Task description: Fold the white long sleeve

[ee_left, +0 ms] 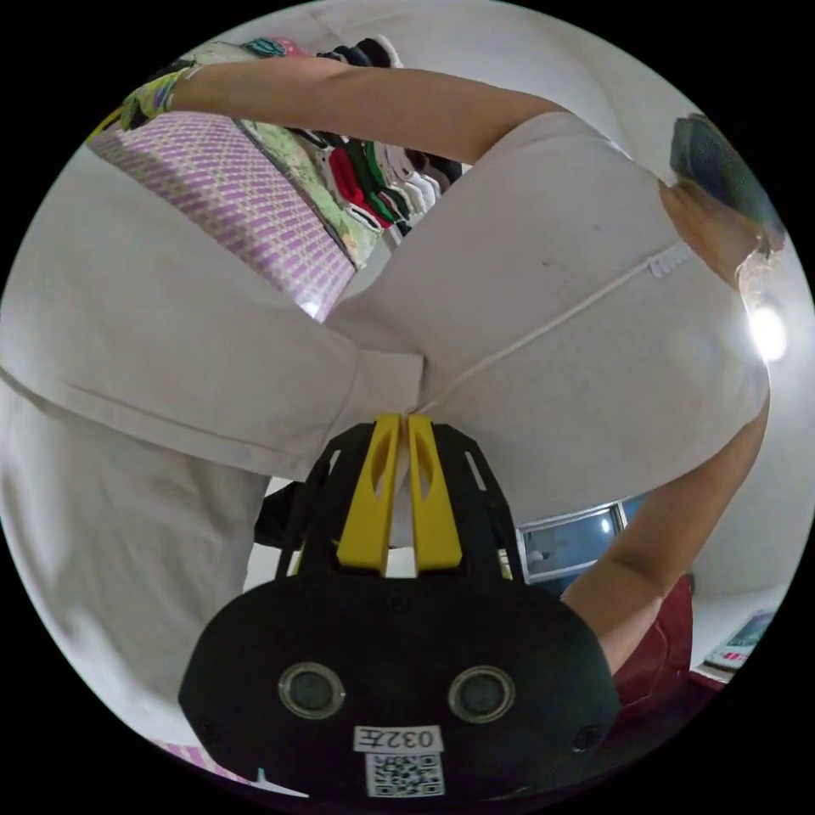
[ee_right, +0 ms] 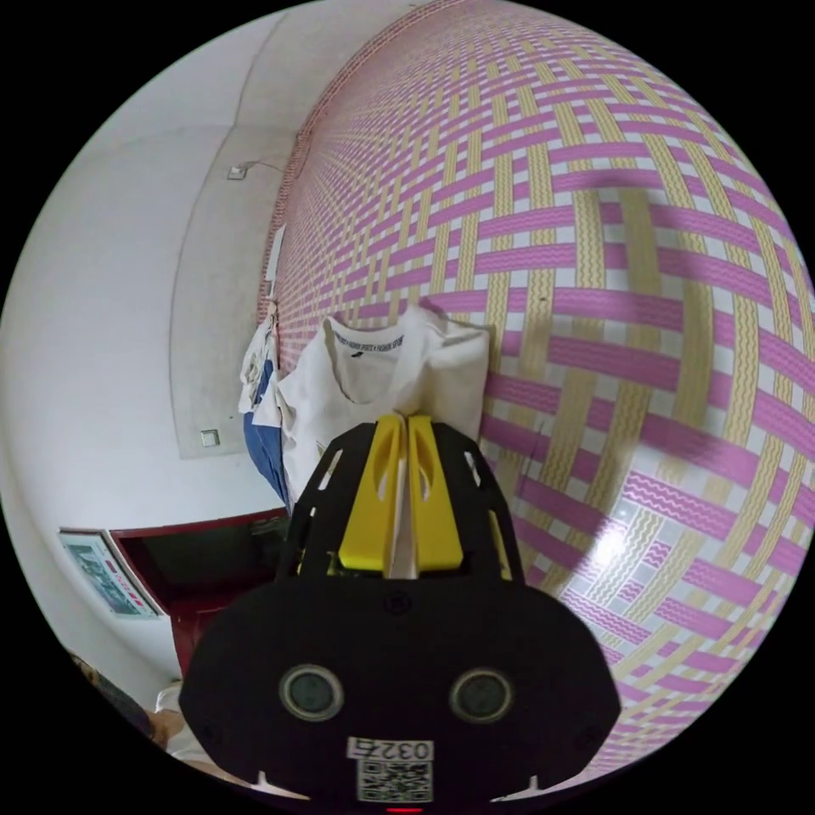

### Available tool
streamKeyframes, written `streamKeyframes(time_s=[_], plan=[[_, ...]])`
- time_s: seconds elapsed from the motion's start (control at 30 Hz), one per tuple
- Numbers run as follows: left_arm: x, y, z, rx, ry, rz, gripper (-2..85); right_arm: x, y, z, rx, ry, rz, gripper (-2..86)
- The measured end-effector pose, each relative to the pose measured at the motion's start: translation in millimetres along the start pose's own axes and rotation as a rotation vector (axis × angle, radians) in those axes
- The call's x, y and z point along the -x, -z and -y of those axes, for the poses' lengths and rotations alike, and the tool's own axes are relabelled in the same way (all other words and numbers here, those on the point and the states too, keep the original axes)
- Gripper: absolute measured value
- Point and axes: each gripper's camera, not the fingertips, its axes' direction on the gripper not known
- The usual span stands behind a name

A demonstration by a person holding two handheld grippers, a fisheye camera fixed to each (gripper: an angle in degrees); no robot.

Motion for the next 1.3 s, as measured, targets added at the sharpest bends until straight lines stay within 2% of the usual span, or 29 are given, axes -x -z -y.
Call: streamKeyframes(time_s=[0.17,0.23,0.33,0.43,0.53,0.7,0.77,0.8,0.87,0.97,1.1,1.2,1.3], plan=[[52.6,-44.1,-23.1,0.096,0.155,0.037,-1.5,8.4,4.9,-7.0,-0.005,-0.027,-0.007,-0.4],[63.4,-48.7,-26.6,0.06,0.192,0.022,-1.3,13.2,8.3,-13.4,-0.028,-0.033,-0.001,0.4],[59.3,-65.2,-24.7,0.113,0.198,0.085,0.6,31.6,18.3,-31.6,-0.072,-0.014,-0.042,5.6],[50.4,-82.6,-33.5,0.166,0.202,0.13,3.6,46.9,37.3,-73.4,-0.109,-0.016,-0.055,8.6],[40.7,-92.4,-64.0,0.215,0.198,0.146,2.8,66.3,54.6,-152.5,-0.146,0.038,-0.057,8.8],[15.4,-69.7,-135.1,0.051,0.205,0.172,0.7,90.4,46.2,-344.1,-0.08,0.075,-0.023,8.7],[3.5,-45.2,-169.9,-0.123,0.222,0.193,-0.7,90.9,33.1,-444.0,-0.052,0.024,-0.021,8.5],[0.9,-38.3,-177.5,-0.173,0.23,0.203,-1.0,90.0,29.6,-465.2,-0.046,0.01,-0.016,8.4],[-8.5,-11.1,-200.3,-0.388,0.231,0.221,-0.9,87.5,12.7,-539.6,-0.029,-0.04,-0.017,8.1],[-5.7,10.7,-201.2,-0.55,0.24,0.203,-0.9,104.5,-8.9,-593.6,0.008,-0.005,-0.011,8.9],[7.2,20.7,-173.9,-0.557,0.278,0.227,-0.9,129.9,-21.2,-618.4,-0.006,0.049,-0.007,10.2],[16.4,19.5,-150.1,-0.483,0.297,0.265,-0.9,148.0,-36.6,-619.5,0.03,0.074,-0.061,8.0],[24.3,8.4,-138.3,-0.354,0.346,0.355,-0.9,177.4,-19.3,-630.5,-0.047,0.129,-0.084,4.1]])
